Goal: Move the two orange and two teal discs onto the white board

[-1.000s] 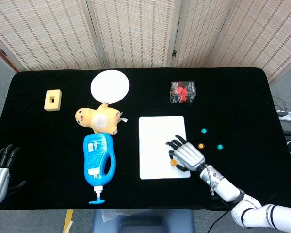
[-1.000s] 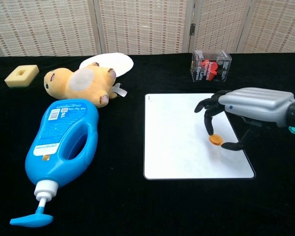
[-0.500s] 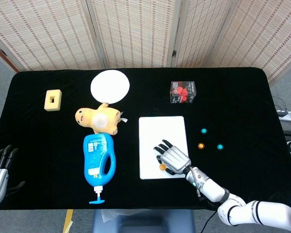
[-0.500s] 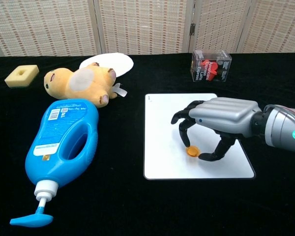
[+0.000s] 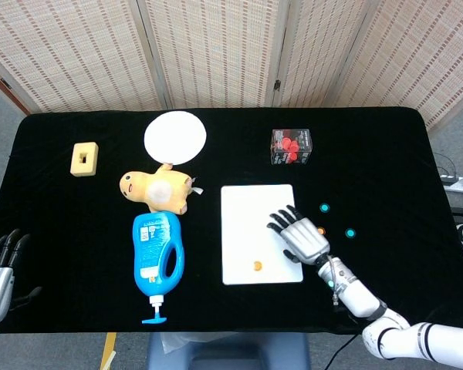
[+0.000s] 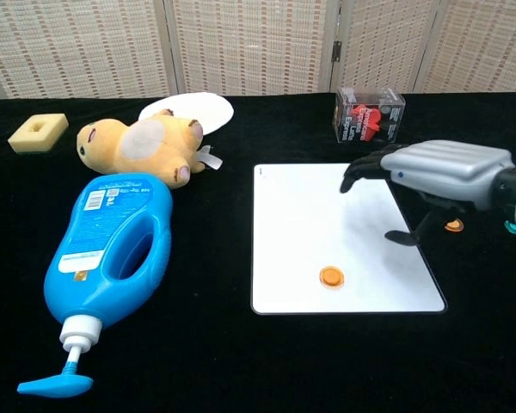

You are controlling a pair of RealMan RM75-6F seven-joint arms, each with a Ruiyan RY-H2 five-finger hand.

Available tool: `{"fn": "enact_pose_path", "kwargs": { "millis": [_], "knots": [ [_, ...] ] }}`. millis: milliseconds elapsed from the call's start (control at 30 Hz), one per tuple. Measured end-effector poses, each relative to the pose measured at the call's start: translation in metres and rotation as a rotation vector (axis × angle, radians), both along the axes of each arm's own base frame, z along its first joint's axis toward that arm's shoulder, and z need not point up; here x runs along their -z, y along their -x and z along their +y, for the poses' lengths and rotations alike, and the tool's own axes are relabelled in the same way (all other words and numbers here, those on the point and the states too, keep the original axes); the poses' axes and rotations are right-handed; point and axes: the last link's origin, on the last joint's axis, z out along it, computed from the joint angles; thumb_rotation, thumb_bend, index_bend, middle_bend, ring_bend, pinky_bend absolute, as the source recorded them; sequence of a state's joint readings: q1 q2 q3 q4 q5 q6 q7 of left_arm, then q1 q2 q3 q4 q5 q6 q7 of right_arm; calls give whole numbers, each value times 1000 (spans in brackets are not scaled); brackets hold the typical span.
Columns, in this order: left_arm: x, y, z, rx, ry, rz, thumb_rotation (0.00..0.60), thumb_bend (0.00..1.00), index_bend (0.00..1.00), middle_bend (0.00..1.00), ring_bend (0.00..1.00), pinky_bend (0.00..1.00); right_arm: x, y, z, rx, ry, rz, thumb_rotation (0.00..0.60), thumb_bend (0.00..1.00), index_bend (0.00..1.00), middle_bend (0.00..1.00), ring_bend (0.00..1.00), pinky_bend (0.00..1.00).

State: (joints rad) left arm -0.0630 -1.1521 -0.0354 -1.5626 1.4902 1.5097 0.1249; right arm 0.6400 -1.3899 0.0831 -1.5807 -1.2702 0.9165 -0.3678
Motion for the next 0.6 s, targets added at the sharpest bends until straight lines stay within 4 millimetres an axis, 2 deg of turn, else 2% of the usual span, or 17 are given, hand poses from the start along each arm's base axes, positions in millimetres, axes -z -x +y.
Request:
{"fn": "enact_pose_path", "kwargs": {
  "millis": [100, 233, 400, 600],
  "knots": [
    [0, -2, 0, 4, 1, 2, 600, 89, 0, 0, 5, 0, -13, 21, -9, 67, 43, 9, 600, 405, 269, 131, 82, 0],
    [1, -5, 2, 14, 3, 4, 600, 89, 0, 0, 4, 0, -19, 40, -17, 133, 66, 12, 600, 404, 285, 131, 82, 0],
    [-1, -6, 2, 13, -3, -2, 600, 89, 0, 0, 4, 0, -12, 55, -24, 181, 60, 20, 600, 404, 327, 131, 80, 0],
    [-1, -5, 1, 7, -1, -6, 600, 89, 0, 0, 4, 0, -4, 64, -29, 214, 59, 13, 600, 404, 356, 133, 80, 0]
  ]
}}
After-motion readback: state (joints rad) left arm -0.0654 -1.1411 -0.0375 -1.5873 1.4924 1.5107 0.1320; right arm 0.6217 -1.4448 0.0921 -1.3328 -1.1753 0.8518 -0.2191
